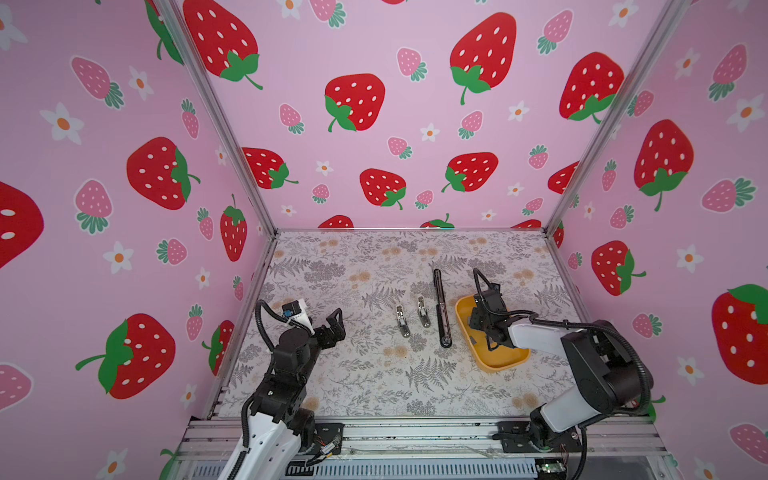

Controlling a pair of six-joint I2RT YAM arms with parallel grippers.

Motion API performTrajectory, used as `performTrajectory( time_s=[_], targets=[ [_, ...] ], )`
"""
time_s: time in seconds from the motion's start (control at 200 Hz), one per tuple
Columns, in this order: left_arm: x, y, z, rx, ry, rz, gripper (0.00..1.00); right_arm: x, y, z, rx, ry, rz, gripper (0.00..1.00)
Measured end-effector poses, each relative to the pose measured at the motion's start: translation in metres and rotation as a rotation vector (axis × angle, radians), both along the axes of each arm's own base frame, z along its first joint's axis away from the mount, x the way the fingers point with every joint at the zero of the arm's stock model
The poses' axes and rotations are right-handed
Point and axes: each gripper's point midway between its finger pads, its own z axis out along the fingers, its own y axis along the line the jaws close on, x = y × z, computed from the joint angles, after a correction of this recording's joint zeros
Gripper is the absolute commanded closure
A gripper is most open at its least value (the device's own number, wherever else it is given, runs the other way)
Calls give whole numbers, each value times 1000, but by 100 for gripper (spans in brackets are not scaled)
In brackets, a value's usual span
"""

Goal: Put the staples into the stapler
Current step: 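Lower the right gripper into the tray and grasp a silver staple strip, then lift the staple strip and carry it over the black stapler's open channel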

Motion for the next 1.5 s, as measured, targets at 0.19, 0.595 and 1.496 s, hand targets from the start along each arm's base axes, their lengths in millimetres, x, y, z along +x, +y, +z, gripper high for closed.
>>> performTrajectory(
  time_s=[0.19,0.595,1.496],
  targets=[
    [-5,2,-1,3,7,6,1,3,1,0,-6,-4,0,67],
    [-12,5,-1,5,6,13,1,13,1,-1,-38,-16,0,83],
    [-12,-16,-3,-18,18,-105,1,-2,1,89,72,-226,62,89]
  ],
)
